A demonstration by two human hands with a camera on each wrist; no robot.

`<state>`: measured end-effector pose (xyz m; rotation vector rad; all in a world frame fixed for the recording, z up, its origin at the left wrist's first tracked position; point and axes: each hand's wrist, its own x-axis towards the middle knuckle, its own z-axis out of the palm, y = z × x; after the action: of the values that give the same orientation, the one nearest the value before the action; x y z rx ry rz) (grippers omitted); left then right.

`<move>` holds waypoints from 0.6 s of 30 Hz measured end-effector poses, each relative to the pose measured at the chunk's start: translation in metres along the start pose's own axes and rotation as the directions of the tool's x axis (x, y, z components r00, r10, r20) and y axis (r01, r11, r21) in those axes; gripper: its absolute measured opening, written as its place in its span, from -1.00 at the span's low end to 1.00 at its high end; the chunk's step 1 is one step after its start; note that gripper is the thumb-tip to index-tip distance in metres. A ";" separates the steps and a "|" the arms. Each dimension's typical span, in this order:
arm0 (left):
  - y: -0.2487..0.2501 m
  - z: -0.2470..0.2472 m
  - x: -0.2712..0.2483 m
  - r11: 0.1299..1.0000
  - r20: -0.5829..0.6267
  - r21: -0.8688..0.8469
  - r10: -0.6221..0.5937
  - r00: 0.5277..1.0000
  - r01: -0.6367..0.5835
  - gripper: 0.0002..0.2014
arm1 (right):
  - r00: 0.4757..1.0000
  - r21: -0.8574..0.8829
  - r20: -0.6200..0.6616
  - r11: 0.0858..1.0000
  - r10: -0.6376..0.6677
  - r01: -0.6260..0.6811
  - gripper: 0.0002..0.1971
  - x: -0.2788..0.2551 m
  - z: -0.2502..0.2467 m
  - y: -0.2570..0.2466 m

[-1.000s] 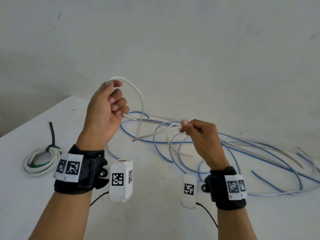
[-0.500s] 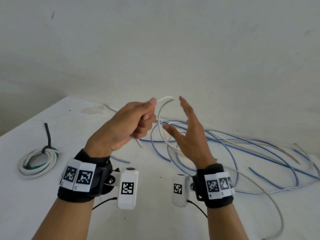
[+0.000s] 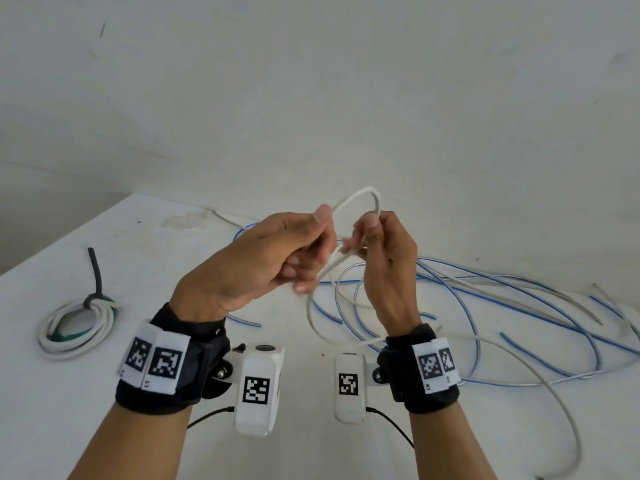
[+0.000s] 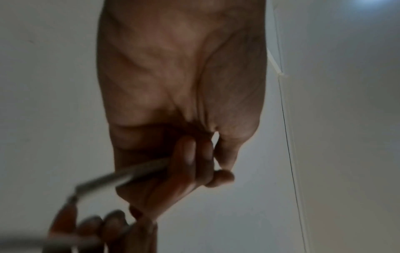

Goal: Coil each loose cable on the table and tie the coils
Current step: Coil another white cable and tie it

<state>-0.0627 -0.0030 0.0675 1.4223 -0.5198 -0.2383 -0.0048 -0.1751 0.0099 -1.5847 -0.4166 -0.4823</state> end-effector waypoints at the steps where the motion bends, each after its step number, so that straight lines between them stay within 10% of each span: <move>1: -0.001 0.001 0.002 1.000 -0.043 -0.008 0.030 0.999 -0.030 -0.59 | 1.000 0.026 -0.019 0.999 0.024 -0.023 -0.73 0.000 -0.001 0.000; 6: -0.016 -0.009 0.015 0.961 -0.498 0.201 0.266 0.825 -0.188 -0.87 | 0.994 -0.110 -0.109 0.994 0.006 -0.018 -0.71 0.004 -0.010 -0.001; 9: -0.028 -0.020 0.018 0.795 -0.480 0.587 0.495 0.724 -0.154 -0.59 | 0.991 -0.127 -0.133 0.991 0.027 -0.044 -0.74 0.005 -0.013 -0.002; 12: -0.037 -0.021 0.020 0.567 -0.275 0.816 0.549 0.790 -0.110 -0.66 | 0.978 -0.105 -0.191 0.989 0.078 -0.100 -0.77 0.008 -0.018 0.004; 18: -0.052 -0.010 0.024 0.594 -0.094 0.801 0.240 0.966 -0.070 -0.48 | 0.940 -0.059 -0.321 0.988 0.118 -0.144 -0.78 0.016 -0.039 0.013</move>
<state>-0.0294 -0.0129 0.0213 2.2380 -0.6185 0.3389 0.0136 -0.2151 0.0089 -1.5679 -0.0461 -0.6455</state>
